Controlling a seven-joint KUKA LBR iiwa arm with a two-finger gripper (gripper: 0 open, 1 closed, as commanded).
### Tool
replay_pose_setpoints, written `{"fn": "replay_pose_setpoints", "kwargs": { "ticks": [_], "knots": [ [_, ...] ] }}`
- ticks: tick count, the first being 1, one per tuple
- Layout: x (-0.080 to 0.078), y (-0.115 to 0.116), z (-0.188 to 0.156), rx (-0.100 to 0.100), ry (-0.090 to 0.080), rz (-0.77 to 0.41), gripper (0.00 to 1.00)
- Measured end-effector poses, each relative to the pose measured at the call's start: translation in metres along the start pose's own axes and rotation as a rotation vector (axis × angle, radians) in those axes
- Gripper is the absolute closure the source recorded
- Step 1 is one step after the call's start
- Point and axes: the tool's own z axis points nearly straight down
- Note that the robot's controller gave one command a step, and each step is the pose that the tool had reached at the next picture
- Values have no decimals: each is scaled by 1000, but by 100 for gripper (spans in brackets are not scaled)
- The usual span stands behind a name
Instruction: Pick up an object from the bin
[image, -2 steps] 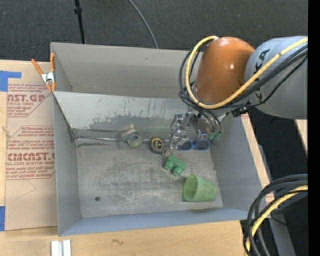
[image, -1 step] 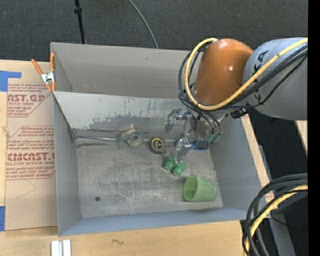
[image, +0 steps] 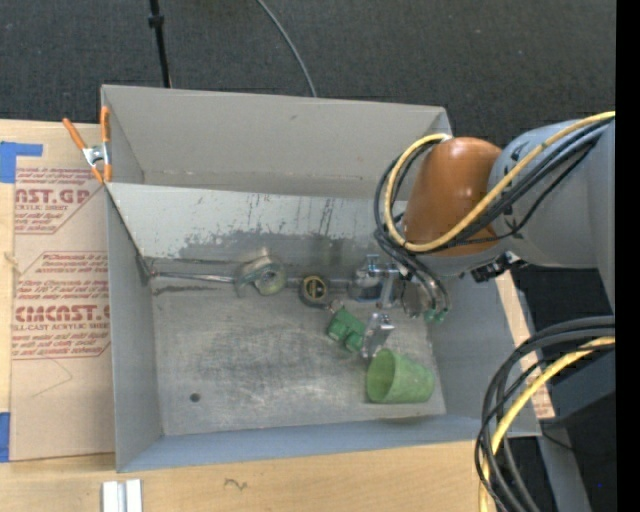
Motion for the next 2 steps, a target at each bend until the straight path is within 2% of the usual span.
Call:
{"fn": "replay_pose_setpoints", "kwargs": {
  "ticks": [1,2],
  "knots": [
    [-2,5,34,-3,-10,280,0],
    [-2,5,33,-3,-7,281,100]
  ]
}}
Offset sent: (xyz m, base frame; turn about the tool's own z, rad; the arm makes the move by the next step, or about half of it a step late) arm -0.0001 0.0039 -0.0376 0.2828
